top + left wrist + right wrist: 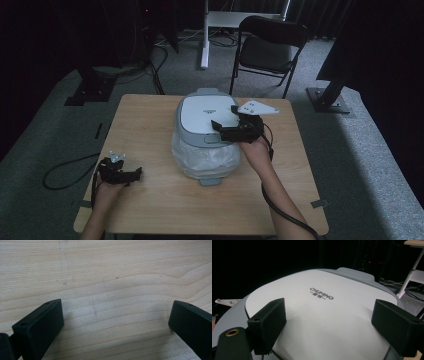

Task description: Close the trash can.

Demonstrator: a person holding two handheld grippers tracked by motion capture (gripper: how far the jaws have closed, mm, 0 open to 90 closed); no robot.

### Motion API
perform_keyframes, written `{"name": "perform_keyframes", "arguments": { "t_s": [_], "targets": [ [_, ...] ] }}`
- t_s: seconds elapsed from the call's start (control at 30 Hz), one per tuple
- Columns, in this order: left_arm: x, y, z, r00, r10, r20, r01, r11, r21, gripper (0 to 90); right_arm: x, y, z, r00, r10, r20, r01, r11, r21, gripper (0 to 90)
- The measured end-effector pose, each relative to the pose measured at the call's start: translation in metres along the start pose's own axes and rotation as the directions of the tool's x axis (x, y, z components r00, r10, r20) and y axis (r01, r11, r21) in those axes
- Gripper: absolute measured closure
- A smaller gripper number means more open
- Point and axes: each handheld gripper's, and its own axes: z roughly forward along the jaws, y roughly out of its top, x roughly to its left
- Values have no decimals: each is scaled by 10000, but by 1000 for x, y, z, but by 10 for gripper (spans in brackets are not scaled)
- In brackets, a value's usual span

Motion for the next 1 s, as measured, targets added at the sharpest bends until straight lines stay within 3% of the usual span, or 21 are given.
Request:
{"name": "perform_keyframes", "arguments": {
  "t_s": [0.57, 1.0],
  "targets": [
    [0, 0, 0, 10000, -15, -9, 15, 10000, -2, 7, 7, -7, -1, 9994, -127, 320, 134, 9997, -211, 129],
    [0, 0, 0, 10000, -17, -6, 17, 10000, -1, 7, -1, -5, -5, 9982, 11, 608, 1, 9998, -199, 118]
  ]
}}
